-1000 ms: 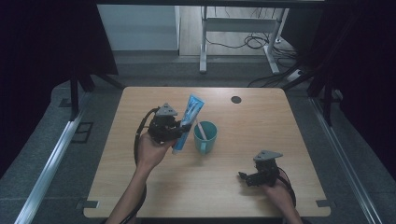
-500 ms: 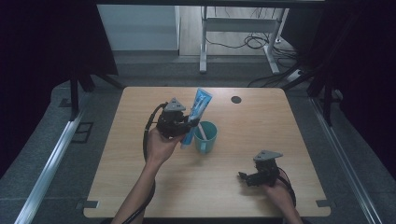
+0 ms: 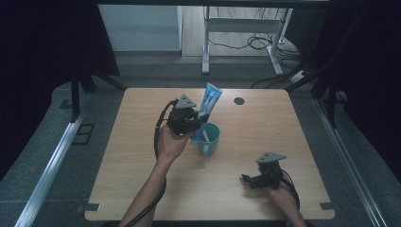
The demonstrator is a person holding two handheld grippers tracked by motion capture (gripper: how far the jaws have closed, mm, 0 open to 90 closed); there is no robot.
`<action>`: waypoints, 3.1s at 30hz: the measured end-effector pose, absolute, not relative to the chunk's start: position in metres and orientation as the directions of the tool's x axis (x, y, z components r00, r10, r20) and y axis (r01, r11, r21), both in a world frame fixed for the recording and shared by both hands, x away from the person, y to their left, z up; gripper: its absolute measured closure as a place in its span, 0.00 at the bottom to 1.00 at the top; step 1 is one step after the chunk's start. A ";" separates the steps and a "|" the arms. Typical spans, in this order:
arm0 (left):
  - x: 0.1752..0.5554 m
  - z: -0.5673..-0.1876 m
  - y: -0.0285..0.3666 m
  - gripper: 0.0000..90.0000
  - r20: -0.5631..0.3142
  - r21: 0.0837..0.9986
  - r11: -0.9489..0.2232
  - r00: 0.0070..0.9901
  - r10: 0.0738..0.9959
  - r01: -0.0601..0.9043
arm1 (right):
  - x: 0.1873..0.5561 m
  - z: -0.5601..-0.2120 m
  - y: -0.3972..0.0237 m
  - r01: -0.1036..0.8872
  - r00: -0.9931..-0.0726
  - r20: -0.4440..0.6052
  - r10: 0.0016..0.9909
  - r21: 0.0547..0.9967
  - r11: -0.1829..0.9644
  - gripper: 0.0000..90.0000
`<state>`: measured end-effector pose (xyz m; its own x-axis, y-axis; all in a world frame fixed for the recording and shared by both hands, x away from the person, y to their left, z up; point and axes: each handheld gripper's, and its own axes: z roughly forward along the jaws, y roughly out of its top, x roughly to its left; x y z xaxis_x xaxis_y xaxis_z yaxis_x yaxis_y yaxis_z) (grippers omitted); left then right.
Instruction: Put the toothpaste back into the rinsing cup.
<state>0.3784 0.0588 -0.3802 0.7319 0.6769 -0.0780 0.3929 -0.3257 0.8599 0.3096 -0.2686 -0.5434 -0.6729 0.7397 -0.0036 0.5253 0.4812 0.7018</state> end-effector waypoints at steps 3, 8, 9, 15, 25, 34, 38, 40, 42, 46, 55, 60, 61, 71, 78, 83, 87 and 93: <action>0.382 -0.382 0.057 0.82 -0.087 0.865 -0.312 0.729 0.679 0.394 | 0.310 -0.543 -0.269 0.525 -0.673 -0.004 0.740 0.702 0.482 0.01; 0.387 -0.384 0.052 0.82 -0.087 0.869 -0.304 0.726 0.682 0.390 | 0.310 -0.543 -0.269 0.525 -0.673 -0.004 0.739 0.702 0.482 0.01; 0.389 -0.385 0.051 0.82 -0.087 0.870 -0.303 0.724 0.684 0.390 | 0.310 -0.543 -0.269 0.525 -0.673 -0.004 0.739 0.702 0.482 0.01; 0.394 -0.387 0.047 0.82 -0.084 0.874 -0.297 0.721 0.688 0.385 | 0.310 -0.543 -0.269 0.525 -0.673 -0.004 0.740 0.702 0.481 0.01; 0.402 -0.392 0.035 0.82 -0.073 0.885 -0.288 0.719 0.691 0.367 | 0.310 -0.543 -0.269 0.525 -0.673 -0.004 0.739 0.702 0.482 0.01; 0.405 -0.401 0.029 0.81 -0.062 0.887 -0.289 0.712 0.700 0.361 | 0.310 -0.543 -0.269 0.525 -0.674 -0.003 0.739 0.702 0.481 0.01; 0.405 -0.406 0.028 0.81 -0.063 0.886 -0.286 0.707 0.705 0.364 | 0.310 -0.543 -0.269 0.525 -0.674 -0.003 0.739 0.702 0.481 0.01; 0.406 -0.411 0.028 0.81 -0.068 0.885 -0.282 0.702 0.709 0.370 | 0.310 -0.543 -0.269 0.526 -0.673 -0.002 0.739 0.702 0.481 0.01; 0.406 -0.412 0.028 0.81 -0.069 0.886 -0.280 0.701 0.710 0.370 | 0.310 -0.543 -0.269 0.526 -0.673 -0.002 0.739 0.702 0.481 0.01; 0.405 -0.417 0.027 0.81 -0.072 0.885 -0.278 0.699 0.711 0.373 | 0.310 -0.543 -0.269 0.525 -0.673 -0.002 0.739 0.702 0.481 0.01; 0.404 -0.429 0.026 0.81 -0.084 0.884 -0.265 0.688 0.721 0.385 | 0.310 -0.544 -0.268 0.525 -0.673 -0.002 0.740 0.703 0.479 0.01; 0.403 -0.437 0.026 0.81 -0.087 0.881 -0.264 0.681 0.727 0.393 | 0.310 -0.543 -0.268 0.526 -0.672 -0.001 0.740 0.703 0.479 0.01; 0.403 -0.437 0.026 0.81 -0.087 0.881 -0.264 0.681 0.727 0.393 | 0.310 -0.543 -0.268 0.526 -0.672 -0.001 0.740 0.703 0.479 0.01; 0.401 -0.450 0.025 0.80 -0.095 0.874 -0.264 0.675 0.732 0.409 | 0.310 -0.543 -0.269 0.525 -0.673 -0.002 0.740 0.703 0.480 0.01; 0.399 -0.454 0.022 0.80 -0.082 0.870 -0.278 0.675 0.733 0.408 | 0.310 -0.543 -0.269 0.525 -0.673 -0.002 0.740 0.703 0.480 0.01; 0.398 -0.458 0.018 0.80 -0.070 0.867 -0.291 0.676 0.733 0.405 | 0.310 -0.543 -0.269 0.525 -0.673 -0.002 0.740 0.703 0.480 0.01; 0.398 -0.460 0.017 0.80 -0.063 0.865 -0.299 0.678 0.733 0.404 | 0.310 -0.544 -0.269 0.524 -0.673 -0.003 0.740 0.703 0.480 0.01; 0.397 -0.464 0.016 0.79 -0.069 0.862 -0.298 0.679 0.731 0.409 | 0.310 -0.543 -0.269 0.526 -0.673 -0.001 0.740 0.703 0.479 0.01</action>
